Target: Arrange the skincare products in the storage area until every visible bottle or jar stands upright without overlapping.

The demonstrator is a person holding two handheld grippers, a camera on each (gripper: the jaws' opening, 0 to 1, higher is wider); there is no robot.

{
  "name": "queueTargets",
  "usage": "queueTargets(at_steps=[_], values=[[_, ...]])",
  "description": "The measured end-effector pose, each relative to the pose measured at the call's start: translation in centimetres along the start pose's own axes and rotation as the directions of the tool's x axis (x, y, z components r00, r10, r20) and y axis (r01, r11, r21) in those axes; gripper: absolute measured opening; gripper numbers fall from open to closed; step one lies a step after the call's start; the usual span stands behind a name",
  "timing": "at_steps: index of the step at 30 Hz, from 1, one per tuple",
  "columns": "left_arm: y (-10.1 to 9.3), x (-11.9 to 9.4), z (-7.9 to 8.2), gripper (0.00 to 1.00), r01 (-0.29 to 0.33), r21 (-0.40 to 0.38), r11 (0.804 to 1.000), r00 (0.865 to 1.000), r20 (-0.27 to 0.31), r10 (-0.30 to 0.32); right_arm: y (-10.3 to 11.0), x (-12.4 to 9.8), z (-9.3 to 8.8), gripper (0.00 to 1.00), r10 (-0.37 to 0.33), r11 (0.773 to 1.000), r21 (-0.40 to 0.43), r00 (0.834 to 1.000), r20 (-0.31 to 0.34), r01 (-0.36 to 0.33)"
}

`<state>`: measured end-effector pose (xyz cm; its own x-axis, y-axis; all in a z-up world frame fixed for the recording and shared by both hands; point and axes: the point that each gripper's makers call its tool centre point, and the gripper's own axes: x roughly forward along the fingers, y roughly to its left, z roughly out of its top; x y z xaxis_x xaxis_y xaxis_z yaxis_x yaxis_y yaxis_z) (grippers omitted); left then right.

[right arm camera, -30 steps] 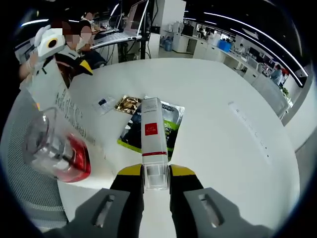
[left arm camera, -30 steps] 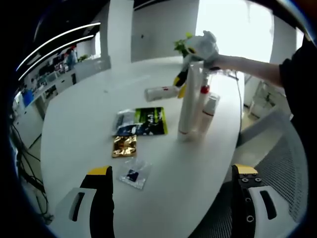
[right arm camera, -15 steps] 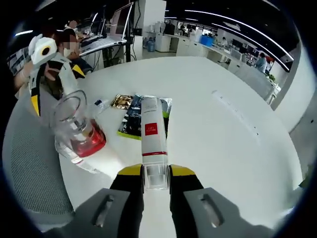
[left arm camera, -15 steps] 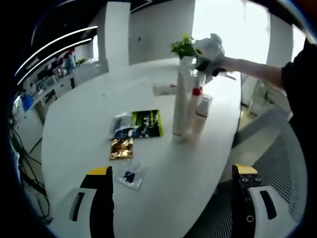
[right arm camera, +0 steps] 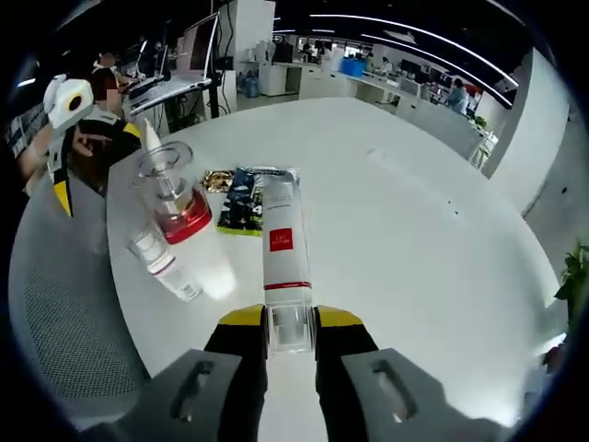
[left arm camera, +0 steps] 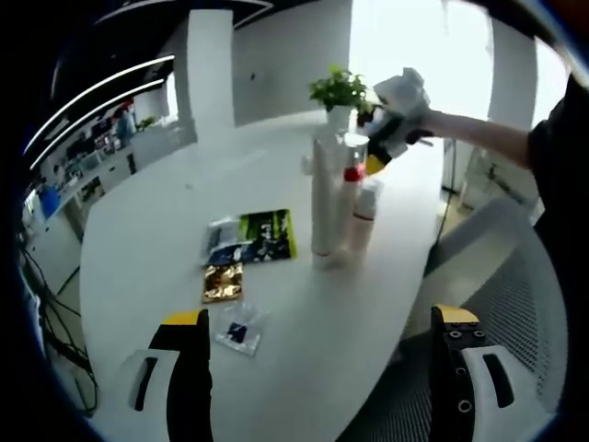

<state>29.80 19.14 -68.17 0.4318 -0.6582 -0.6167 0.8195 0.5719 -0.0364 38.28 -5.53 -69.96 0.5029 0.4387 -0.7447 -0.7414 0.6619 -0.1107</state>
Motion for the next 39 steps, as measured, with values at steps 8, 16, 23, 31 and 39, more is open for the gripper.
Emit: queueTargets(at_steps=[8, 16, 23, 31, 39], values=[[-0.6, -0.1, 0.0, 0.97, 0.008, 0.015, 1.000, 1.000, 0.003, -0.008, 1.3, -1.9, -1.9, 0.17, -0.042, 0.996, 0.085, 0.999, 0.017, 0.040], [-1.0, -0.1, 0.1, 0.97, 0.015, 0.024, 1.000, 1.000, 0.010, -0.015, 2.9, -3.4, -3.5, 0.17, -0.062, 0.989, 0.132, 0.998, 0.005, 0.061], [-1.3, -0.1, 0.2, 0.97, 0.020, 0.032, 0.999, 1.000, 0.015, -0.020, 4.0, -4.6, -4.3, 0.17, -0.072, 0.987, 0.147, 0.997, 0.001, 0.071], [-1.5, -0.2, 0.0, 0.97, 0.020, 0.038, 0.999, 1.000, 0.016, -0.020, 5.8, -5.5, -5.0, 0.18, -0.062, 0.984, 0.165, 0.998, 0.000, 0.061], [-1.7, -0.1, 0.1, 0.97, 0.029, 0.051, 0.998, 1.000, 0.011, -0.030, 8.1, -6.1, -4.9, 0.18, -0.044, 0.984, 0.173, 0.999, 0.021, 0.040]])
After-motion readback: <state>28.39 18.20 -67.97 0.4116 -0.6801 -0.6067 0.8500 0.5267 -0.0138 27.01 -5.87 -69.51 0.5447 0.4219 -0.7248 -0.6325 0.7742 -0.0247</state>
